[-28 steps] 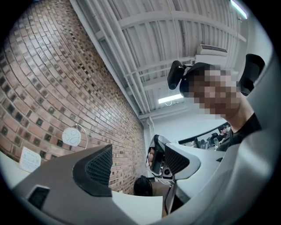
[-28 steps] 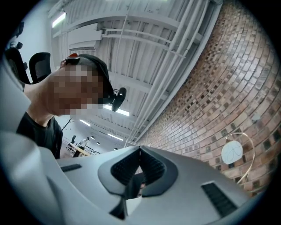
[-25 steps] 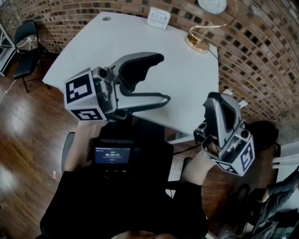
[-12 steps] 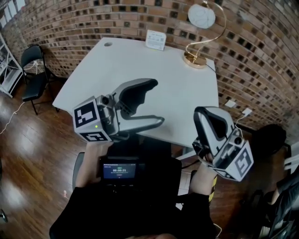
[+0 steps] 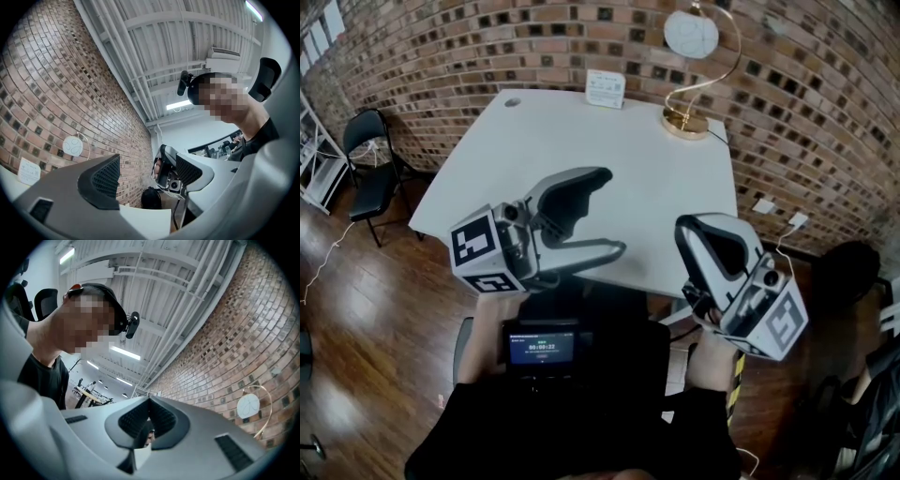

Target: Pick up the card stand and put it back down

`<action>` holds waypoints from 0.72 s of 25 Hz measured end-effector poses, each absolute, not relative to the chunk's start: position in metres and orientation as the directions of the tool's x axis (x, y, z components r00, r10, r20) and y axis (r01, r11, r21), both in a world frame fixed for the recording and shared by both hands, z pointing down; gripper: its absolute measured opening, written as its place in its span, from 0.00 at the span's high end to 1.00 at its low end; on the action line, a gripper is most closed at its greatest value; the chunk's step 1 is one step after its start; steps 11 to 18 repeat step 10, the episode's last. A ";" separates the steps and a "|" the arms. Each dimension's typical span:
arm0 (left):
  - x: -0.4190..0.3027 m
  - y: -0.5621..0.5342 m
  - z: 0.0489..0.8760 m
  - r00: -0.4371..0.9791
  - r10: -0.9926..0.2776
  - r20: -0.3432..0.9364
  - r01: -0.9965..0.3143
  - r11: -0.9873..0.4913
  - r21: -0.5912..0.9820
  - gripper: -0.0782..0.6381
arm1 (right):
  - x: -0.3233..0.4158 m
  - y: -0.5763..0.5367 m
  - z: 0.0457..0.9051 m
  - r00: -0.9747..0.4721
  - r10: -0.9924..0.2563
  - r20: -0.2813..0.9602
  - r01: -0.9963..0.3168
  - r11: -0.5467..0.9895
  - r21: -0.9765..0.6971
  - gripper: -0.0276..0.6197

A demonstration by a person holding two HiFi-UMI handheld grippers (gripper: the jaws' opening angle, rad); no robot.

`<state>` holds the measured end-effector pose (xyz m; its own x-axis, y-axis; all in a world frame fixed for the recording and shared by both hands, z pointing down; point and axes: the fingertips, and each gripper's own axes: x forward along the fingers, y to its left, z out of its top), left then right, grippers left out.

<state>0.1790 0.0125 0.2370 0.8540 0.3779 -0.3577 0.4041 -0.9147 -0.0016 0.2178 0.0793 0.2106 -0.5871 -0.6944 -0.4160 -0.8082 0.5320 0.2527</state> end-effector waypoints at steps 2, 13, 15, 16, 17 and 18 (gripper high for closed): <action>0.180 0.013 0.237 0.853 0.381 -0.357 0.407 -0.914 -0.003 0.37 | 0.219 0.078 0.213 -0.585 -0.701 -0.408 -0.810 0.529 0.252 0.94; 0.177 0.017 0.240 0.850 0.388 -0.358 0.413 -0.911 -0.007 0.37 | 0.217 0.079 0.217 -0.586 -0.708 -0.395 -0.810 0.530 0.252 0.94; 0.177 0.017 0.240 0.850 0.388 -0.358 0.413 -0.911 -0.007 0.37 | 0.217 0.079 0.217 -0.586 -0.708 -0.395 -0.810 0.530 0.252 0.94; 0.177 0.017 0.240 0.850 0.388 -0.358 0.413 -0.911 -0.007 0.37 | 0.217 0.079 0.217 -0.586 -0.708 -0.395 -0.810 0.530 0.252 0.94; 0.177 0.017 0.240 0.850 0.388 -0.358 0.413 -0.911 -0.007 0.37 | 0.217 0.079 0.217 -0.586 -0.708 -0.395 -0.810 0.530 0.252 0.94; 0.177 0.017 0.240 0.850 0.388 -0.358 0.413 -0.911 -0.007 0.37 | 0.217 0.079 0.217 -0.586 -0.708 -0.395 -0.810 0.530 0.252 0.94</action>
